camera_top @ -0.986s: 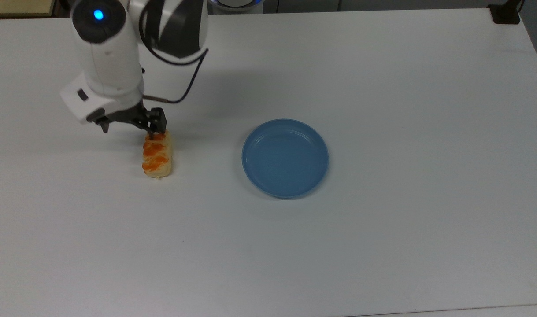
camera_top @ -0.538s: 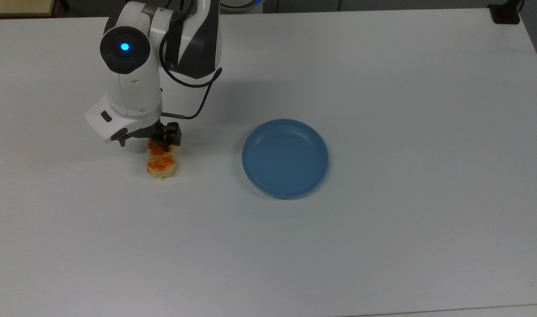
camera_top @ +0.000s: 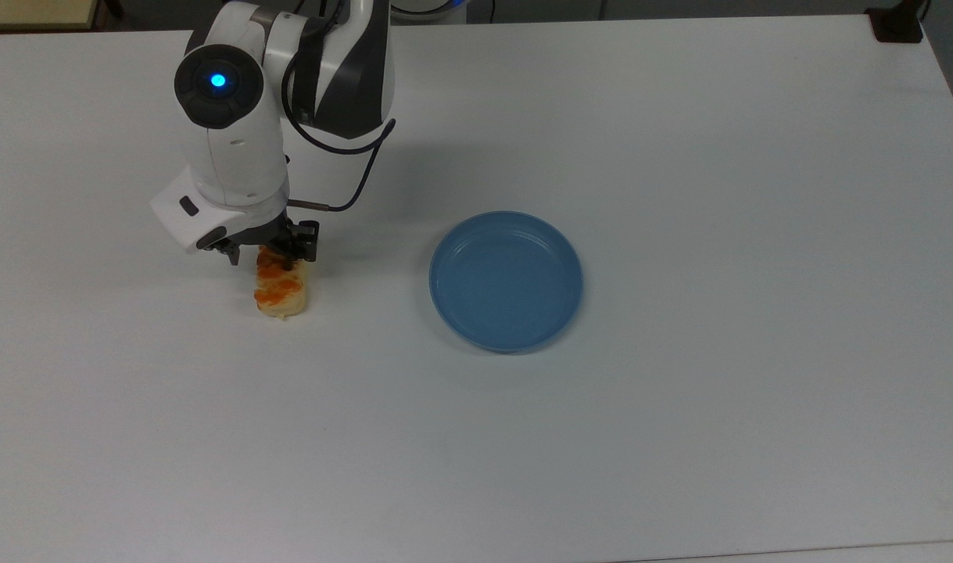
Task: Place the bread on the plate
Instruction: 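Close the gripper on the bread roll and lift it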
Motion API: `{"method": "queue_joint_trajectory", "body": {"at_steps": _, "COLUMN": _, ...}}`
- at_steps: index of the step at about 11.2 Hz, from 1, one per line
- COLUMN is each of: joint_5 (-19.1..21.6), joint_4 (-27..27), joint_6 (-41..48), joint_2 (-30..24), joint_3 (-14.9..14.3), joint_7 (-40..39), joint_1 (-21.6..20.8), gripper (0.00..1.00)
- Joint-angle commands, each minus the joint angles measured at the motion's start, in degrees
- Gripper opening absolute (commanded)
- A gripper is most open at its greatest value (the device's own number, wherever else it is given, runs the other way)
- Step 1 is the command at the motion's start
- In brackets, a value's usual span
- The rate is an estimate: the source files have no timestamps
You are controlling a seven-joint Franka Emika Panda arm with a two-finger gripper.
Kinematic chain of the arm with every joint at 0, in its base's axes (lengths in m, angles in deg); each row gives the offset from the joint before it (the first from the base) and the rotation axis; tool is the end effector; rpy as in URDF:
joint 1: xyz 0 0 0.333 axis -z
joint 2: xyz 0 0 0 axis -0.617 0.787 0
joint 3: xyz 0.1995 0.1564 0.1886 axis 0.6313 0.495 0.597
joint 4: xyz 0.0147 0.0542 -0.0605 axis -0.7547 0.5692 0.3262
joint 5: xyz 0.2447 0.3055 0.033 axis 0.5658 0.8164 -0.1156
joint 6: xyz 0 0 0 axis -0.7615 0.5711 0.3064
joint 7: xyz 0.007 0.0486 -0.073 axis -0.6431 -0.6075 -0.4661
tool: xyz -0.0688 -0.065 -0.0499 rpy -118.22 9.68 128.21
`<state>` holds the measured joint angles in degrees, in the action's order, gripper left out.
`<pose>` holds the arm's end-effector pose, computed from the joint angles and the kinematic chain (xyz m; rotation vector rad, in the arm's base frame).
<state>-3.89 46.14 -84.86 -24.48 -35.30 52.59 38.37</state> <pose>0.6726 -0.1245 0.3406 2.9712 -0.0355 -0.0283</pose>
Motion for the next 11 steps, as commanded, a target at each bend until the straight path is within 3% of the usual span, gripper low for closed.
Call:
{"method": "queue_joint_trajectory", "body": {"at_steps": 1, "joint_5": 1.05, "joint_4": 2.15, "joint_6": -1.98, "joint_2": -0.83, "joint_3": -0.73, "joint_7": -0.31, "joint_1": -0.71, "gripper": 0.00}}
{"method": "queue_joint_trajectory", "body": {"at_steps": 7, "joint_5": 1.05, "joint_4": 2.51, "joint_6": -1.89, "joint_2": -0.82, "joint_3": -0.73, "joint_7": -0.84, "joint_1": -0.80, "gripper": 0.00}}
{"method": "queue_joint_trajectory", "body": {"at_steps": 11, "joint_5": 2.01, "joint_4": 0.84, "joint_6": 3.81, "joint_2": -4.86, "joint_3": -0.64, "joint_7": -0.67, "joint_1": -1.23, "gripper": 0.00}}
